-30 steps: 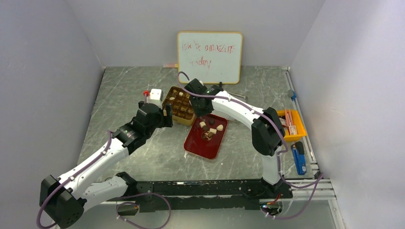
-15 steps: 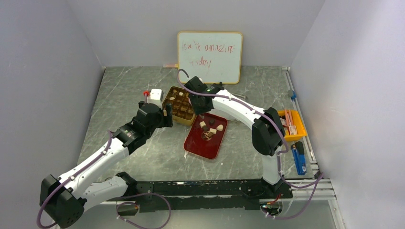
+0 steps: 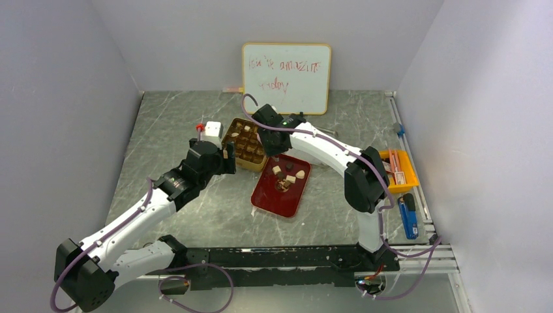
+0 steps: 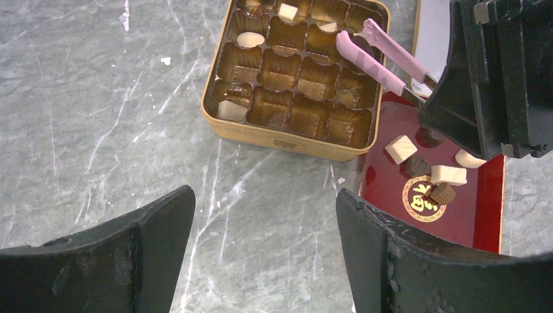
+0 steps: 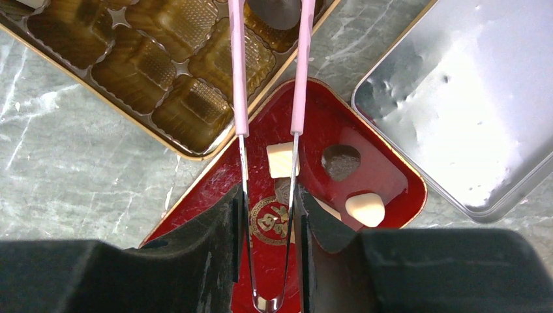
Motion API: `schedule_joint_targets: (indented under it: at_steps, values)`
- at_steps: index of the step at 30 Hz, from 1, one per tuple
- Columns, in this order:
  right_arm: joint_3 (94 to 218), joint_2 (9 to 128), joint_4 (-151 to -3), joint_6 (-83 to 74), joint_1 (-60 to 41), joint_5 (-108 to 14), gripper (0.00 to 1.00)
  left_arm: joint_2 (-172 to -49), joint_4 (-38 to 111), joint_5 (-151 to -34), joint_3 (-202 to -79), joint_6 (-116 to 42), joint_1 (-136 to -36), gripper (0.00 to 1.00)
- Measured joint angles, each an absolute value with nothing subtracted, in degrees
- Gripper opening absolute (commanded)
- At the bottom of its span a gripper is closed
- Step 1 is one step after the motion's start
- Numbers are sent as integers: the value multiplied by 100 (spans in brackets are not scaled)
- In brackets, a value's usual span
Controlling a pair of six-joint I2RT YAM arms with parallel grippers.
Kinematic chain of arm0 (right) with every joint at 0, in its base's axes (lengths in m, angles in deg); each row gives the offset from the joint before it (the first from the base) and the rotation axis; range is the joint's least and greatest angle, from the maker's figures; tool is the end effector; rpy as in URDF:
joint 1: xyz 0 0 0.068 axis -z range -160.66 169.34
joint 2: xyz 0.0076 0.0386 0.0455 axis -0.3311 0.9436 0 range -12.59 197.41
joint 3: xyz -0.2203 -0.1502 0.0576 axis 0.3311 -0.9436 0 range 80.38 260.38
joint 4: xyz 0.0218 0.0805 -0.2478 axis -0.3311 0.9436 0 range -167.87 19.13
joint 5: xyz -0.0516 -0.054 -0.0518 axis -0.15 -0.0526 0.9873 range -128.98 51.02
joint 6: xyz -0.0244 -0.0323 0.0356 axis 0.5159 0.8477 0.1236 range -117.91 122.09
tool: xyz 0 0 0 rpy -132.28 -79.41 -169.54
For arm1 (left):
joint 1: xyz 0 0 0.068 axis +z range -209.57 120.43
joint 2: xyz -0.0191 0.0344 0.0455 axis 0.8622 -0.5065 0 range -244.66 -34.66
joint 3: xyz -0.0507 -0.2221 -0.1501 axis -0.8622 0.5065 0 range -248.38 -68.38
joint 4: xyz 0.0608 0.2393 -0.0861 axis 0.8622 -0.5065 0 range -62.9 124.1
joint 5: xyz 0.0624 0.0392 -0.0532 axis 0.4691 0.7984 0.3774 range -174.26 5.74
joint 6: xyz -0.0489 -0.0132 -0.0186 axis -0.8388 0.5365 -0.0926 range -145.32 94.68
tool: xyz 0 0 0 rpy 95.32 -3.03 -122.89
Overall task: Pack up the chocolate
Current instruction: Place the fake chocolate in the packing box.
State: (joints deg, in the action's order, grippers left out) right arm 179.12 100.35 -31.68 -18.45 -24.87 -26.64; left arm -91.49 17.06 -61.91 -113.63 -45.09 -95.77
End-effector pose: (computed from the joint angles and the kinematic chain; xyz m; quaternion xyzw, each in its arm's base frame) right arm 0.3128 0.2936 0.2601 -0.1702 0.9464 0.0483 0.2701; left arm 0.1867 -0.1200 0.2929 0.0227 0.8491 -0.0877 0.5203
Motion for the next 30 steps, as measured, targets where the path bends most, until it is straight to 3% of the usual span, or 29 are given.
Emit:
schedule_joint_targets:
  at_steps: [23, 30]
  values:
    - [17910, 9965, -3188, -1845, -2483, -2588, 34, -9147, 1706, -6202, -11363, -4513, -9577, 83]
    - [17549, 9314, -3172, -1884, -2483, -2522, 34, -9149, 1708, -6248, -11363, -4518, -9577, 83]
